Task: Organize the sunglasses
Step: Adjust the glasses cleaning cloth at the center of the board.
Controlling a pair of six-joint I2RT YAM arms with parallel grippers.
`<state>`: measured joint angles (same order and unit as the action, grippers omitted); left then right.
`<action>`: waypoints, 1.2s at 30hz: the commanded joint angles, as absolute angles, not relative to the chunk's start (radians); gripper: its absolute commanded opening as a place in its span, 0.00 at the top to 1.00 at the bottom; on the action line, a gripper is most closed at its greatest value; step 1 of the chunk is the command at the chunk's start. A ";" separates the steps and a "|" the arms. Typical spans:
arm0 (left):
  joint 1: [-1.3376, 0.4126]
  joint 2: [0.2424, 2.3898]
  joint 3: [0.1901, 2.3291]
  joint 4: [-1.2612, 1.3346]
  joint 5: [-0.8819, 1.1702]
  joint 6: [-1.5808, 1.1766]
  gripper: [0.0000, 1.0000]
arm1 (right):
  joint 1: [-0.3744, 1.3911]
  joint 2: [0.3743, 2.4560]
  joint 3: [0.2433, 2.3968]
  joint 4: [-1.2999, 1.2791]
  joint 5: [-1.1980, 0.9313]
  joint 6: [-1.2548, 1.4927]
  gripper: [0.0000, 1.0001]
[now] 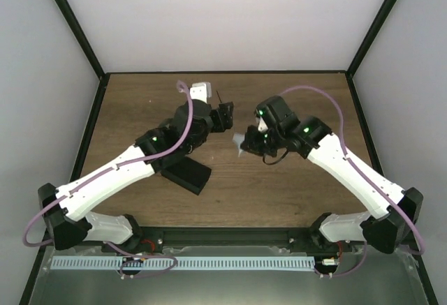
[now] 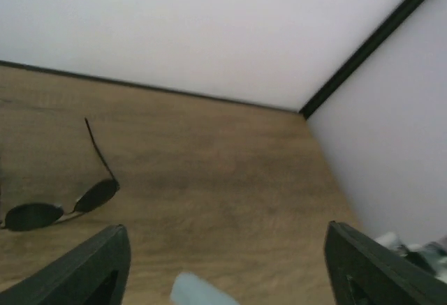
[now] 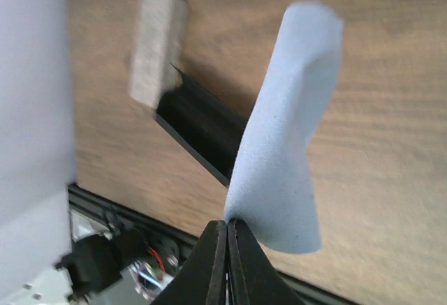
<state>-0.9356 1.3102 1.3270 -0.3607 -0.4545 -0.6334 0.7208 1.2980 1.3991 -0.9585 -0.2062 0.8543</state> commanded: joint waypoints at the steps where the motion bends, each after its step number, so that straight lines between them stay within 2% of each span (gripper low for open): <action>1: -0.936 1.349 1.299 -0.457 -0.347 -0.706 0.28 | 0.682 1.252 1.200 -0.929 -0.384 0.870 0.99; 3: -0.937 1.365 1.289 -0.477 -0.318 -0.750 0.34 | 0.667 1.242 1.145 -0.894 -0.419 0.873 0.99; 6: -0.936 1.368 1.248 -0.448 -0.292 -0.762 0.32 | 0.636 1.235 1.103 -0.876 -0.429 0.859 0.99; 10: -0.931 1.406 1.261 -0.433 -0.261 -0.746 0.09 | 0.555 1.238 1.027 -0.836 -0.375 0.807 0.99; 14: -0.931 1.468 1.295 -0.443 -0.217 -0.729 0.02 | 0.501 1.325 0.969 -0.793 -0.287 0.724 0.99; 16: -0.931 1.482 1.293 -0.429 -0.210 -0.733 0.01 | 0.477 1.368 0.963 -0.766 -0.254 0.693 0.88; 19: -0.930 1.498 1.284 -0.394 -0.209 -0.729 0.00 | 0.461 1.414 1.023 -0.760 -0.154 0.669 0.58; 21: -0.931 1.519 1.296 -0.388 -0.211 -0.707 0.00 | 0.460 1.416 1.092 -0.780 -0.083 0.662 0.53; 23: -0.930 1.543 1.318 -0.395 -0.214 -0.703 0.01 | 0.460 1.396 1.137 -0.790 -0.040 0.646 0.52; 25: -0.930 1.564 1.334 -0.408 -0.219 -0.680 0.10 | 0.460 1.384 1.143 -0.795 -0.036 0.626 0.52; 26: -0.930 1.571 1.341 -0.413 -0.223 -0.682 0.16 | 0.460 1.386 1.136 -0.798 -0.045 0.623 0.54; 28: -0.922 1.574 1.342 -0.421 -0.233 -0.692 0.22 | 0.466 1.387 1.095 -0.788 -0.083 0.619 0.59; 30: -0.888 1.573 1.334 -0.446 -0.222 -0.739 0.23 | 0.490 1.385 1.050 -0.761 -0.117 0.623 0.65; 36: -0.728 1.506 1.235 -0.411 -0.131 -0.784 0.18 | 0.643 1.420 1.006 -0.777 -0.075 0.662 0.66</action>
